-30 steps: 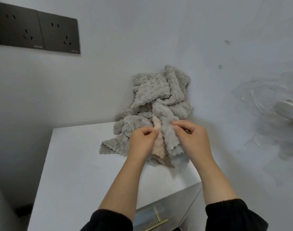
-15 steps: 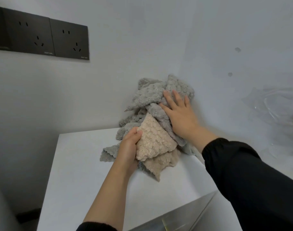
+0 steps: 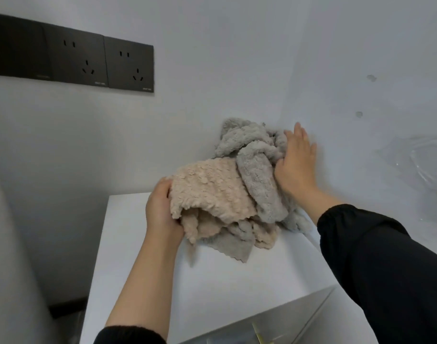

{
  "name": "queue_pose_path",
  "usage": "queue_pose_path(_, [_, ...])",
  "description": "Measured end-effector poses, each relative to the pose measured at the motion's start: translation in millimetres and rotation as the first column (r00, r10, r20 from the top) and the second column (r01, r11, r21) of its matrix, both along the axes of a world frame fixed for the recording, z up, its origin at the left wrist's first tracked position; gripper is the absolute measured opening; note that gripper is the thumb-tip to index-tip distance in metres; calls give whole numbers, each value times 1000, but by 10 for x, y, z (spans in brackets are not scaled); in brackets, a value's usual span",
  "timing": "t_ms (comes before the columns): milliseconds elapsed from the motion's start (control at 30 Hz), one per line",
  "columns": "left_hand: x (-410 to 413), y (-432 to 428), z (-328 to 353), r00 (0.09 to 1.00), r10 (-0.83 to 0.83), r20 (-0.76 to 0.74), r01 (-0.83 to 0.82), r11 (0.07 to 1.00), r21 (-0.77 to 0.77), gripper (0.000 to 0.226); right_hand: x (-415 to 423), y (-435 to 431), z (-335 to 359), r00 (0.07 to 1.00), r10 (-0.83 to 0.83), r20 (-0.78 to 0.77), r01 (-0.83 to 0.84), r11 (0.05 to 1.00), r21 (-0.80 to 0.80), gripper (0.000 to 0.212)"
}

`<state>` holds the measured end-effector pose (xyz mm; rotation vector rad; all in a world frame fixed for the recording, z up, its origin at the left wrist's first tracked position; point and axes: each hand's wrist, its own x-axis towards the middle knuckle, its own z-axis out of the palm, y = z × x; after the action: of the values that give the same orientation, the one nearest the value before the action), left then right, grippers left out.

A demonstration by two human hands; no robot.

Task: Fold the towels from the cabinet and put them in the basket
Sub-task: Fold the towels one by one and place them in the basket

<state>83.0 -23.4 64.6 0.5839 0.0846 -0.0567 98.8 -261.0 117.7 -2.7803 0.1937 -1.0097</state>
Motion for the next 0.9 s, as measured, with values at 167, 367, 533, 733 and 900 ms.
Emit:
queue_pose_path(167, [-70,1,-36,992,-96,-81,99,994,42,17,-29,340,-147,946,304,-115,-314,764,-564,59])
queue_pose_path(367, [-29,174,38,989,129,-71,-143,953,-267,38,256,97,-284,922,-202,-330,-149,602,-785,72])
queue_pose_path(533, [149,556,-13,877,479,-48,-479,878,6,19,241,183,-469,935,-135,-329,-108,774,-625,62])
queue_pose_path(733, [74,640,-98,602,794,83,-755,533,382,30,-82,950,-742,948,282,-151,-319,864,-390,68])
queue_pose_path(900, [221,568,-296,810,586,36,-506,666,549,18,32,900,-1130,936,62,-347,-314,591,-743,65])
